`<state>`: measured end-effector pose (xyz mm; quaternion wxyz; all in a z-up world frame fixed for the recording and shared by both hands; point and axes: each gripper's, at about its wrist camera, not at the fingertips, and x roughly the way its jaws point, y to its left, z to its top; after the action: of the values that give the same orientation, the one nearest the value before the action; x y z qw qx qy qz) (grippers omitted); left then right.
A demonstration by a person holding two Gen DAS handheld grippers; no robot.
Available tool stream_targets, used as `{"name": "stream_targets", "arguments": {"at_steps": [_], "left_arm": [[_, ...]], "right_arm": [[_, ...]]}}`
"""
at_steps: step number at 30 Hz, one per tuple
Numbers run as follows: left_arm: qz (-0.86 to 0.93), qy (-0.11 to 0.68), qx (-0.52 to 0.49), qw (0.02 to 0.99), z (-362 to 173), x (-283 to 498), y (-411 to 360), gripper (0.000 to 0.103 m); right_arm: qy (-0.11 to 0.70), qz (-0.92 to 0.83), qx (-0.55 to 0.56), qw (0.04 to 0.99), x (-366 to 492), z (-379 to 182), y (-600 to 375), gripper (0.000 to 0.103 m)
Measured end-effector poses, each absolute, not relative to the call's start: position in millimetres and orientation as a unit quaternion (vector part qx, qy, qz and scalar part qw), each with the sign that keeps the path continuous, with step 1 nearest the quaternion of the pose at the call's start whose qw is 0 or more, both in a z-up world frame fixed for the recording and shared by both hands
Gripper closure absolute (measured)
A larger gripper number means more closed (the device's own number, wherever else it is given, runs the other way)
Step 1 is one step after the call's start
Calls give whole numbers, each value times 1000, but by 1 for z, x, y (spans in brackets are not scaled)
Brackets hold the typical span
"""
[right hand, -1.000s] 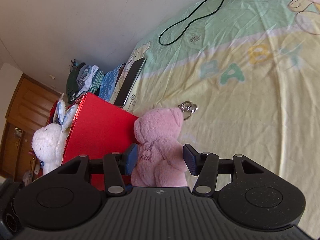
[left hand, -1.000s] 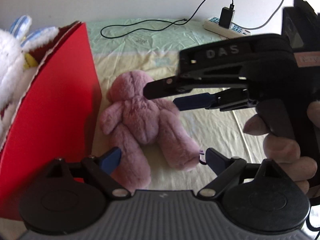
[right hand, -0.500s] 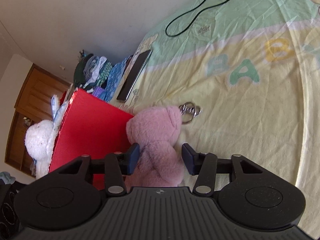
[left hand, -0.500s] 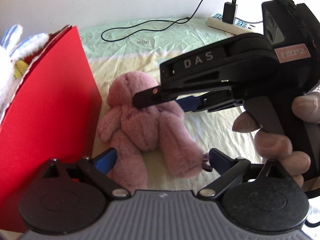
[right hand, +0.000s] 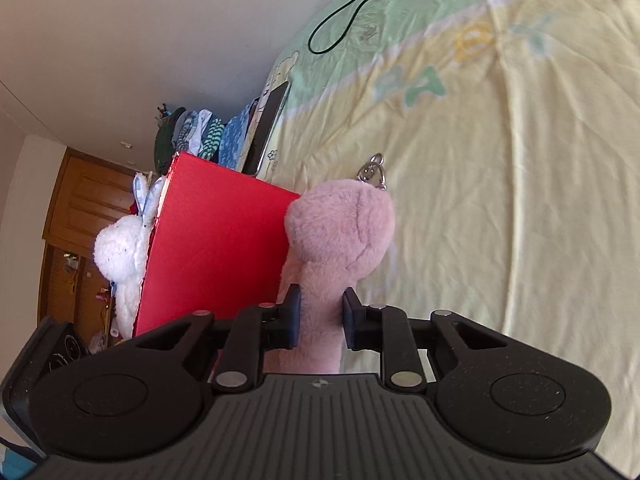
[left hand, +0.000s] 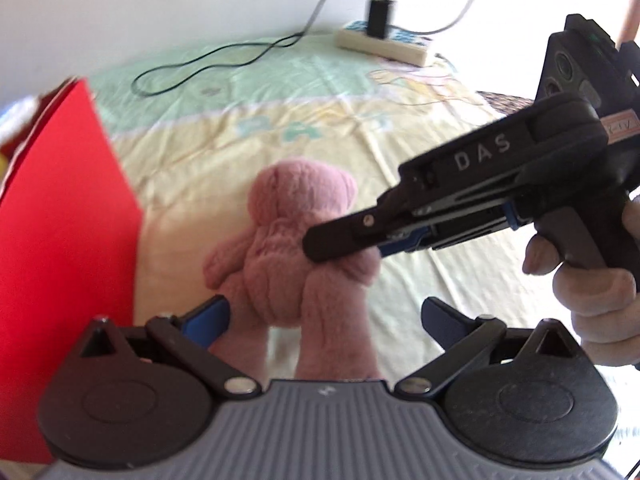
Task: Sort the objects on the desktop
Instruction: 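Lift the pink bear with both grippers and carry it toward the red box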
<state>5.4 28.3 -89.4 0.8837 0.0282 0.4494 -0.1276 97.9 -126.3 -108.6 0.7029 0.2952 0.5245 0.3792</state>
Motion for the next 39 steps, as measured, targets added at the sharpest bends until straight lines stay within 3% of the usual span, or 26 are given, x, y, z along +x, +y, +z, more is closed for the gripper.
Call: {"name": "stream_targets", "arguments": {"at_steps": [5, 11, 15, 19, 23, 26, 39], "left_arm": [[-129, 432, 69, 890, -88, 19, 17, 2], [-123, 462, 62, 876, -107, 44, 26, 1], [-117, 492, 33, 862, -120, 51, 35, 2], [-114, 486, 26, 866, -117, 48, 35, 7], [-117, 483, 23, 868, -111, 43, 35, 13], [-135, 486, 8, 864, -103, 37, 34, 18], [-207, 432, 6, 878, -51, -18, 17, 18]], "right_arm": [[508, 354, 294, 728, 90, -102, -134, 69], [496, 336, 333, 728, 105, -110, -131, 64], [508, 334, 339, 718, 107, -117, -120, 54], [517, 331, 317, 723, 105, -118, -108, 58], [508, 333, 335, 720, 102, -111, -113, 69], [505, 326, 328, 729, 93, -101, -117, 70], [451, 289, 355, 767, 19, -56, -149, 70]]}}
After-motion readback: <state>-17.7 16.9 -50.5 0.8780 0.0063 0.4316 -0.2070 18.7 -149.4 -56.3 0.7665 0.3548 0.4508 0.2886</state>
